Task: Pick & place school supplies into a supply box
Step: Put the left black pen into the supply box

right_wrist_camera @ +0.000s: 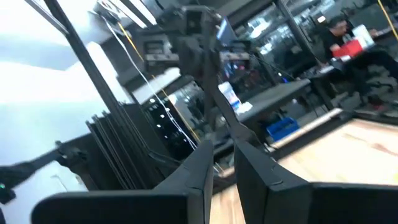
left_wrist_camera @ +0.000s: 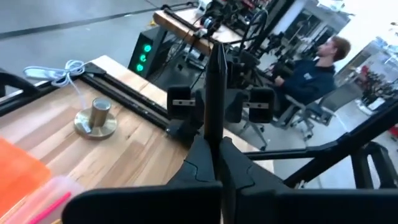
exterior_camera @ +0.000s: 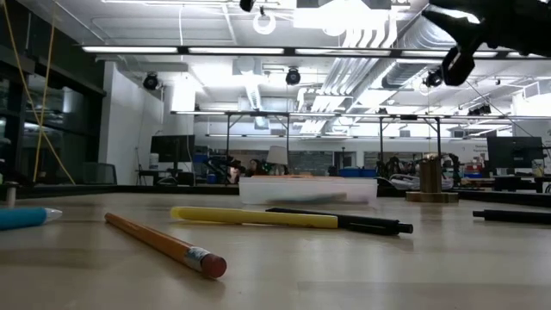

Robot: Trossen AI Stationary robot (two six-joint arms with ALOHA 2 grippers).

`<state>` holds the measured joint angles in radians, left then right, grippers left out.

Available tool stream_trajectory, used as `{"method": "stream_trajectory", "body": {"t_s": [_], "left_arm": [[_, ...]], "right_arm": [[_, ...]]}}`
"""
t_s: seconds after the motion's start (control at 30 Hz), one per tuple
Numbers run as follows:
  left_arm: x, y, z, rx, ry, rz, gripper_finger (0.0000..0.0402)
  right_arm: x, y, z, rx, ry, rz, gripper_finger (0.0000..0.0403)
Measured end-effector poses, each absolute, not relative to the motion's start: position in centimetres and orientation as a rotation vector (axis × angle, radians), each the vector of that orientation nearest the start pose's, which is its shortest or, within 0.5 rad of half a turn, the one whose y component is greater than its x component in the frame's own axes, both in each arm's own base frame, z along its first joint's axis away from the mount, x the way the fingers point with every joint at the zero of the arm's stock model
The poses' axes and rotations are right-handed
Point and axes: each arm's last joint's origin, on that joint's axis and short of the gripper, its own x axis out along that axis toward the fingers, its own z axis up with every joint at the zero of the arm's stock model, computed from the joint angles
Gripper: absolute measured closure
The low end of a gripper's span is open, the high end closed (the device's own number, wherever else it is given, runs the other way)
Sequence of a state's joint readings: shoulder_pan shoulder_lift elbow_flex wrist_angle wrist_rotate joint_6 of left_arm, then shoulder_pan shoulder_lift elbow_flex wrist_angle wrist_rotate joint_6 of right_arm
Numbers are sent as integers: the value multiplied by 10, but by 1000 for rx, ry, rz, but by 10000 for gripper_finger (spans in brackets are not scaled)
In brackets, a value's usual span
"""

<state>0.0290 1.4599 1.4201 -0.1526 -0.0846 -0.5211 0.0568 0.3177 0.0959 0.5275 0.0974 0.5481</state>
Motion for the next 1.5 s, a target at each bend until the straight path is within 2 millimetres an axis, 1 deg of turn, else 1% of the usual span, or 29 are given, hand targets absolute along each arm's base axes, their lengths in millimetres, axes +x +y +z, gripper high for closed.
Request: {"method": "stream_trajectory", "body": {"t_s": [0.17, 0.27, 0.37, 0.43, 0.57, 0.67, 0.77, 1.0, 1.13, 1.33, 1.5], "left_arm": [[347, 14, 384, -522, 160, 146, 387], [355, 14, 381, -522, 142, 130, 385], [363, 16, 376, -526, 134, 118, 382], [368, 19, 372, -528, 128, 107, 383], [372, 21, 373, -531, 93, 74, 385], [372, 22, 372, -531, 99, 78, 382], [372, 23, 373, -529, 91, 76, 383], [372, 22, 376, -526, 63, 62, 380], [372, 22, 376, -523, 63, 62, 383], [372, 21, 375, -523, 69, 60, 382], [372, 21, 375, -522, 71, 60, 381]], "right_arm": [[120, 4, 224, 562, -356, 64, 359], [126, 5, 224, 562, -365, 67, 359], [133, 5, 227, 559, -340, 66, 357], [138, 6, 233, 539, -325, 77, 354], [150, 7, 244, 490, -295, 85, 342], [158, 8, 249, 464, -249, 70, 330], [166, 8, 251, 446, -190, 54, 317], [187, 8, 260, 427, -141, 36, 275], [198, 4, 267, 421, -137, 19, 247], [212, -2, 280, 414, -135, 54, 202], [221, -8, 281, 414, -83, 23, 178]]}}
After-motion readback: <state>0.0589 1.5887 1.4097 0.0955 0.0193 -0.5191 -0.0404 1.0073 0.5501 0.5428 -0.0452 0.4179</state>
